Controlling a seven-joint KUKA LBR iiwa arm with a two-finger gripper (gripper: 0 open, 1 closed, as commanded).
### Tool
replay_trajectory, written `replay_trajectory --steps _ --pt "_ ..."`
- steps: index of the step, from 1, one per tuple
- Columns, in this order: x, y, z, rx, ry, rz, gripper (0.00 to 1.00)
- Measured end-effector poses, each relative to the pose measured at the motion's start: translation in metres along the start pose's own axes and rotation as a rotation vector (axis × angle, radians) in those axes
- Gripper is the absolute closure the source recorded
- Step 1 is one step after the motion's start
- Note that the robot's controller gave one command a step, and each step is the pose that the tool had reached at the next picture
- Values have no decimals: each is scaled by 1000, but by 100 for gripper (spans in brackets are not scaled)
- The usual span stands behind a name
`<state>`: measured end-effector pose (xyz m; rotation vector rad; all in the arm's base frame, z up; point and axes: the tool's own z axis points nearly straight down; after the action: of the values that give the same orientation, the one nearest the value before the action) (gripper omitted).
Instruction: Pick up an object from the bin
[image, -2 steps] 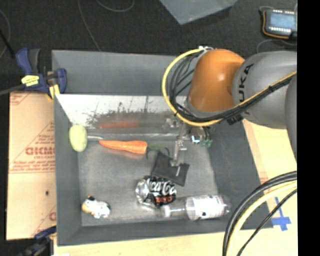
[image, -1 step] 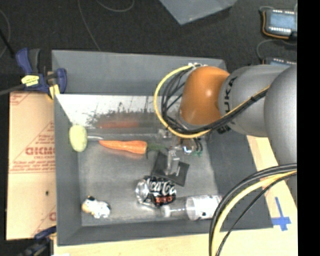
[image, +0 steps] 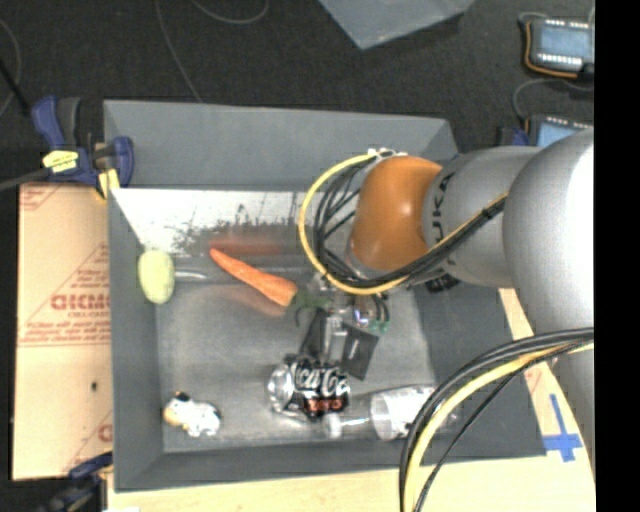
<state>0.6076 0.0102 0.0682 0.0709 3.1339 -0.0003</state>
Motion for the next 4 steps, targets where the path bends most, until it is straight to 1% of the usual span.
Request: replay_trajectory --steps 1,2,3,4 --pt "-7 5 -3 -1 -6 222 0" --pt "-16 0 -4 0 -7 -213 100" --pt "-16 0 -4 0 -7 -213 100" --pt "-25 8 -109 1 -12 -223 100"
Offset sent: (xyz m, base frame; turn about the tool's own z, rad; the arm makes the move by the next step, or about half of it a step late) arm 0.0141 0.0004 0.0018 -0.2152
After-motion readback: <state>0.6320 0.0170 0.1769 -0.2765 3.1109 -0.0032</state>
